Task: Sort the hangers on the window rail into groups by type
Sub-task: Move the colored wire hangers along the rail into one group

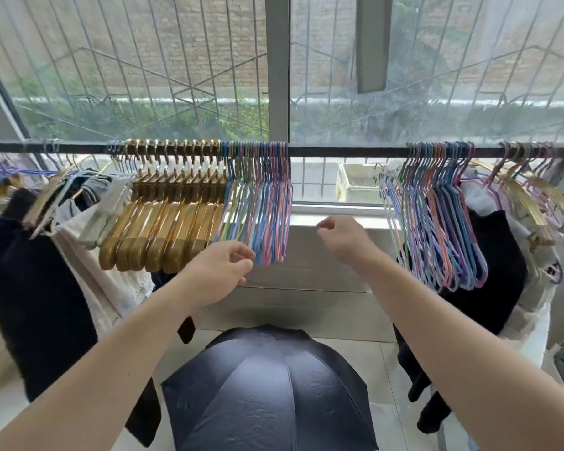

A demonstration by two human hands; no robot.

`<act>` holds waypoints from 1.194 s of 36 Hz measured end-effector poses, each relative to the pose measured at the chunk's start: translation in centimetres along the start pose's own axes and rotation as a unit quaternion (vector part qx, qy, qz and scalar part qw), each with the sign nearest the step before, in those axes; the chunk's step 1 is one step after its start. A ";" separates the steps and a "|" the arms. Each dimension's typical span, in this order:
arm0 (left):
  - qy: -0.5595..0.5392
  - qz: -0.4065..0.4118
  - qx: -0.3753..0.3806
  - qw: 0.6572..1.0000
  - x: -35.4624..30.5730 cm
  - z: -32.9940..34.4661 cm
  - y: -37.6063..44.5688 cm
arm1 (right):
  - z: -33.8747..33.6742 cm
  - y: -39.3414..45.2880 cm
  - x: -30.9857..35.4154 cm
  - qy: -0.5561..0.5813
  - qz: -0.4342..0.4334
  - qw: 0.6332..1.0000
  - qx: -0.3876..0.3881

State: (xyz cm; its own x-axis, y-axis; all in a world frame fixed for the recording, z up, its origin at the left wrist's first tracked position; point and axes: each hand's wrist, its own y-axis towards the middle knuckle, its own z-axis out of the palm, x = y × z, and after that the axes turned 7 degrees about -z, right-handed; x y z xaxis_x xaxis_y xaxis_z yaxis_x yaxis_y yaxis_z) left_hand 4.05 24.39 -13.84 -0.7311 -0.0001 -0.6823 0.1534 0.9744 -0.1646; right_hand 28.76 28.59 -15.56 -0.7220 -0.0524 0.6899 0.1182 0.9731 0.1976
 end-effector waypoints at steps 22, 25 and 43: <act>-0.026 0.009 0.001 1.000 2.2 -4.3 1.1 | 6.8 2.4 5.0 0.016 0.042 0.993 -0.105; -0.021 0.018 0.003 1.000 2.3 -4.7 1.3 | 5.0 1.3 6.4 -0.058 -0.061 0.979 -0.184; -0.054 0.009 0.104 0.993 3.5 0.4 0.2 | 0.8 1.9 -1.5 -0.231 0.056 0.970 -0.049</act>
State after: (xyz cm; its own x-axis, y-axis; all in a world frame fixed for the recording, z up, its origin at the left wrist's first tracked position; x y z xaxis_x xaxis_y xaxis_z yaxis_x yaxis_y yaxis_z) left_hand 1.78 24.49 -16.50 -0.6524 -0.0179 -0.7576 0.3080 0.9072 -0.2866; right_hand 29.54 30.69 -16.82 -0.9269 0.1798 0.3294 0.2608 0.9398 0.2208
